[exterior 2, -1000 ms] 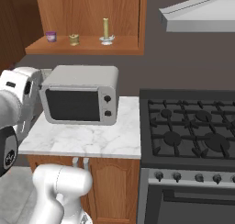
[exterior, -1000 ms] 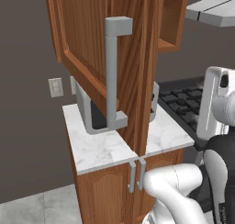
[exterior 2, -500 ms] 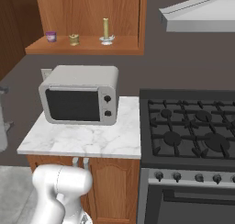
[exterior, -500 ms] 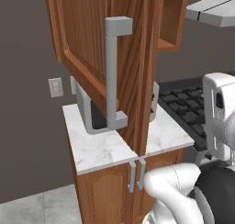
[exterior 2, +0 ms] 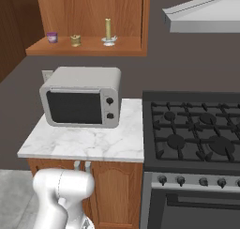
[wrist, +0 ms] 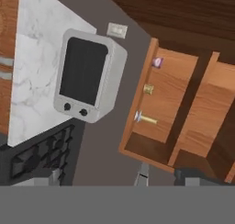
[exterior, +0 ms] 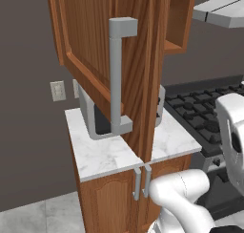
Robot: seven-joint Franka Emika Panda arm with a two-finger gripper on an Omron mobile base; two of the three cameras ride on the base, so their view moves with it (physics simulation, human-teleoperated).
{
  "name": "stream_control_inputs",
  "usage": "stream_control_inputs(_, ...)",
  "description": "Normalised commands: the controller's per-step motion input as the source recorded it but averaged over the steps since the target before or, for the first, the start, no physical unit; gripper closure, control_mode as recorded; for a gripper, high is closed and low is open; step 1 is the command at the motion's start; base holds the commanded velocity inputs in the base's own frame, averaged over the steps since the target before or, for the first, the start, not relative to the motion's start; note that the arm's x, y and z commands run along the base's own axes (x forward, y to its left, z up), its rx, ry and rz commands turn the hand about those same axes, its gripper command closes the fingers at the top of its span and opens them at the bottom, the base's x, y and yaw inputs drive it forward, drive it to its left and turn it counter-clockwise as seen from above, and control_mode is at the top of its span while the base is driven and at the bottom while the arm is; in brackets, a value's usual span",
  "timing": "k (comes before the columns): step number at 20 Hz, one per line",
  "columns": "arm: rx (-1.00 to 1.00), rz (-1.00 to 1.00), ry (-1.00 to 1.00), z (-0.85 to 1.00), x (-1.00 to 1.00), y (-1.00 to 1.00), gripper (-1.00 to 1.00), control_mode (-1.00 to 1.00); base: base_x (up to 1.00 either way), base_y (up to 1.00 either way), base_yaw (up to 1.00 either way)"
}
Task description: Pick the candle and candle from the dining table and place them in the open cabinet. Close the cabinet after placing the objects.
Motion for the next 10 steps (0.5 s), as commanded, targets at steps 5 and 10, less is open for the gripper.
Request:
stream_control_inputs(5,-0.02,0.00,-0.11,0.00,-0.39,0.29,-1.00,-1.00,0.00,0.00,0.00)
stream_control_inputs(10,0.00,0.00,-0.09,0.00,-0.26,0.31,-1.00,-1.00,0.00,0.00,0.00)
